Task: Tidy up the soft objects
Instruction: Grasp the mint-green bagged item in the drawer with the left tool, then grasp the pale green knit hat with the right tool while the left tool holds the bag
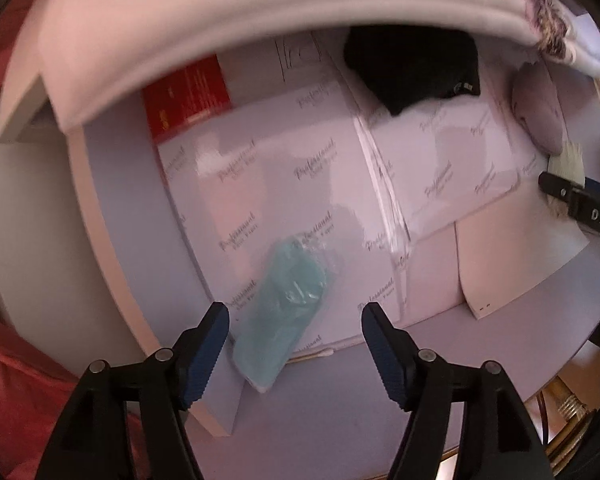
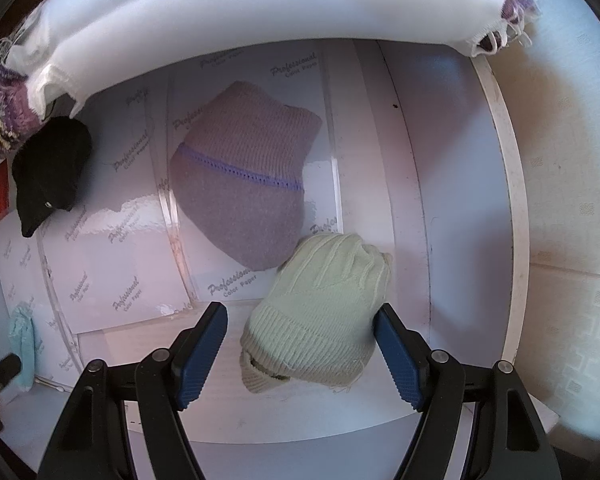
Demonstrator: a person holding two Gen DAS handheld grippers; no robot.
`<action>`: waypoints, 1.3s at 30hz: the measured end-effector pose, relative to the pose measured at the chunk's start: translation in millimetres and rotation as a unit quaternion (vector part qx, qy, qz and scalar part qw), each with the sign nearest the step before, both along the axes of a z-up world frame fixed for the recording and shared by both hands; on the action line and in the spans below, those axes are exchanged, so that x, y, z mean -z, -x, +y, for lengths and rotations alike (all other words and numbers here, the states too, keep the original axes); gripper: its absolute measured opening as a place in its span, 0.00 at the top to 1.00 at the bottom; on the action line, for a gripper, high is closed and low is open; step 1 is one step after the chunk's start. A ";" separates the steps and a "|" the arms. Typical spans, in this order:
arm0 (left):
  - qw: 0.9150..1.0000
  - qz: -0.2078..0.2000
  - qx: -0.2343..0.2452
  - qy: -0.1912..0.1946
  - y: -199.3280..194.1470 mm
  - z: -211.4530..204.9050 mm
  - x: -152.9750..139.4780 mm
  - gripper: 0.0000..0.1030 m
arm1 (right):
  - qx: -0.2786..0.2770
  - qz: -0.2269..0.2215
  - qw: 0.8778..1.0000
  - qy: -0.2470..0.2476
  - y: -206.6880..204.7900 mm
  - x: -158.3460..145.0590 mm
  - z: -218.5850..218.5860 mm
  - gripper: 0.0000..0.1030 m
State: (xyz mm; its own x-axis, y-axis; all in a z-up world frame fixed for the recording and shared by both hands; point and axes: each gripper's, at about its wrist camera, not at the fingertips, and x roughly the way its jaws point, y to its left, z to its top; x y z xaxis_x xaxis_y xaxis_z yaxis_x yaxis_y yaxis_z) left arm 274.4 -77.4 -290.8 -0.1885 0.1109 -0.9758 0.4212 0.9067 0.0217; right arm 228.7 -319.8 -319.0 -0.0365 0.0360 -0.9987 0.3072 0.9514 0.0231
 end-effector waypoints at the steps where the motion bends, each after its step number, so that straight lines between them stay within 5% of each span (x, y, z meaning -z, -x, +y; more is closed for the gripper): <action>1: 1.000 -0.001 0.000 -0.003 1.8 1.4 2.6 0.32 | 0.000 0.000 1.000 0.000 -0.1 -0.1 -0.1 0.26; 5: 1.000 -0.004 -0.010 -0.016 5.5 10.5 8.0 0.37 | 0.001 0.000 1.000 -0.001 -0.3 -0.5 -1.8 0.26; 10: 0.998 0.004 -0.011 -0.055 19.6 20.8 27.9 0.63 | 0.001 0.001 1.000 0.000 0.6 0.5 -5.1 0.26; 15: 0.998 -0.013 -0.038 -0.046 17.6 30.6 27.1 0.72 | 0.000 0.001 1.000 0.002 1.9 2.1 -5.7 0.27; 25: 0.989 -0.070 -0.097 0.085 32.2 22.2 -25.4 0.73 | -0.001 0.000 1.000 0.004 2.5 3.0 -4.2 0.28; 32: 0.993 -0.055 -0.099 0.044 49.9 31.8 -2.4 0.75 | 0.007 -0.003 1.000 -0.003 5.3 0.7 -10.4 0.29; 39: 0.991 -0.063 -0.111 0.042 49.1 40.3 4.9 0.75 | 0.019 -0.013 1.000 -0.011 8.6 -5.3 -23.1 0.29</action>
